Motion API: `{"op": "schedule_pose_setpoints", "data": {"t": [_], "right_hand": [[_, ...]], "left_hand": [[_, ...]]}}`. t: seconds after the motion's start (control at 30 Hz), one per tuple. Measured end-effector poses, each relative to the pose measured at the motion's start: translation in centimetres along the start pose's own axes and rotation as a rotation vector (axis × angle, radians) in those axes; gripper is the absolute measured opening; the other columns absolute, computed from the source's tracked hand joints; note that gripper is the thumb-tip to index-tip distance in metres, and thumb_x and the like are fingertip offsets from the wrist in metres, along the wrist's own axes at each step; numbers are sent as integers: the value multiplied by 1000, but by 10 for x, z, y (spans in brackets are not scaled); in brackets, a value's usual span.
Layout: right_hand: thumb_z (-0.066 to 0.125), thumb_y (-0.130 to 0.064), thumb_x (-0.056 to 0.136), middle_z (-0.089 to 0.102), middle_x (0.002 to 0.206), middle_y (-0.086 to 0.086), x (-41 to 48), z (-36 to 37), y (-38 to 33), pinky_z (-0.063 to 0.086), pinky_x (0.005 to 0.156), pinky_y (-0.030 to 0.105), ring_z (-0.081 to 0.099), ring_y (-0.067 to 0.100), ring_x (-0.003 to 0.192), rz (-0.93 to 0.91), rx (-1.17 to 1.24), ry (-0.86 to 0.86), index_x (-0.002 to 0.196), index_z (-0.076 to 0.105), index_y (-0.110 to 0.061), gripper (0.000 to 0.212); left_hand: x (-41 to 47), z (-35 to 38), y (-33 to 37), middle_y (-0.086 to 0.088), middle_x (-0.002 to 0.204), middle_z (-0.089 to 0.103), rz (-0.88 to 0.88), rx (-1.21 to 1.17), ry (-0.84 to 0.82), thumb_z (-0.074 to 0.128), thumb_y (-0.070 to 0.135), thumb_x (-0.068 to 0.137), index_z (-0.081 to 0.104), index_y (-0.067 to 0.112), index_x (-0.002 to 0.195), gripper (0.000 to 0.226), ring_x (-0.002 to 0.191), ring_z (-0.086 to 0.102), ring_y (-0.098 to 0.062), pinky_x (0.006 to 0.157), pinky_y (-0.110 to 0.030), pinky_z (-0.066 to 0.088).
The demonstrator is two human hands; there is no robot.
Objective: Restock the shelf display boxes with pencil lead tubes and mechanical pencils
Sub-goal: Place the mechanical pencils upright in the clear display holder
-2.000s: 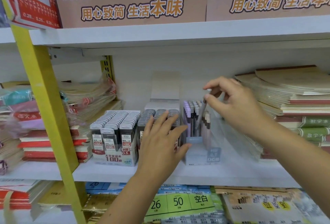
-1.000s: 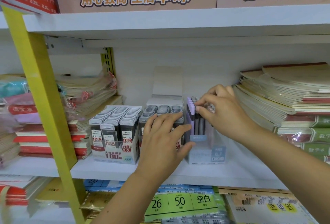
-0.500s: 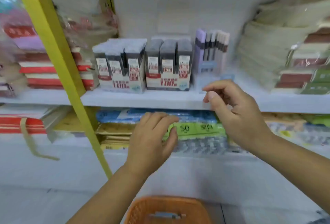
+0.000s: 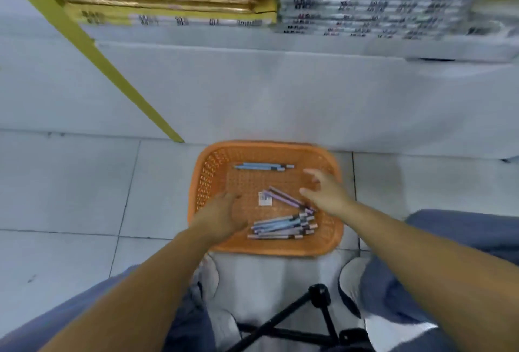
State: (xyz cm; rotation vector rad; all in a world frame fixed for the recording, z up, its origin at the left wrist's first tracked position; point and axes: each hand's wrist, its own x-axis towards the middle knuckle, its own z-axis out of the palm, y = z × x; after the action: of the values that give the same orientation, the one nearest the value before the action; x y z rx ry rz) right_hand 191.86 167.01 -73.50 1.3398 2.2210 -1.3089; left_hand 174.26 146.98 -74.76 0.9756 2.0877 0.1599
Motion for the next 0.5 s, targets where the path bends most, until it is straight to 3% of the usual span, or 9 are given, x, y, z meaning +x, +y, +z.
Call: {"op": "schedule_pose_setpoints", "data": {"t": [0.1, 0.2, 0.4, 0.5], "right_hand": [[66, -30, 91, 38, 149, 13, 20, 25, 19, 43, 93, 32, 49, 29, 126, 49, -93, -130, 146, 35, -24, 63], [70, -38, 86, 42, 141, 13, 37, 40, 22, 43, 90, 32, 50, 29, 119, 37, -216, -138, 141, 41, -23, 65], [78, -38, 77, 43, 130, 8, 62, 52, 21, 44, 90, 36, 49, 24, 105, 5, -429, -159, 110, 55, -21, 43], [77, -34, 79, 46, 127, 9, 68, 51, 24, 38, 75, 30, 47, 20, 91, -29, -475, -157, 99, 56, -22, 32]], "left_hand": [[15, 25, -2, -10, 148, 47, 0, -2, -103, 77, 46, 82, 43, 20, 147, 78, 132, 49, -29, 108, -35, 40], [28, 37, 1, -8, 146, 48, 1, 14, -163, 78, 49, 80, 44, 23, 147, 79, 132, 47, -29, 112, -40, 38], [47, 49, 5, -3, 136, 54, 14, -70, -171, 80, 41, 80, 53, 25, 139, 67, 121, 52, -22, 104, -30, 41], [50, 52, 7, -3, 133, 58, 31, -116, -172, 82, 37, 80, 58, 23, 136, 62, 117, 55, -19, 104, -31, 44]]}}
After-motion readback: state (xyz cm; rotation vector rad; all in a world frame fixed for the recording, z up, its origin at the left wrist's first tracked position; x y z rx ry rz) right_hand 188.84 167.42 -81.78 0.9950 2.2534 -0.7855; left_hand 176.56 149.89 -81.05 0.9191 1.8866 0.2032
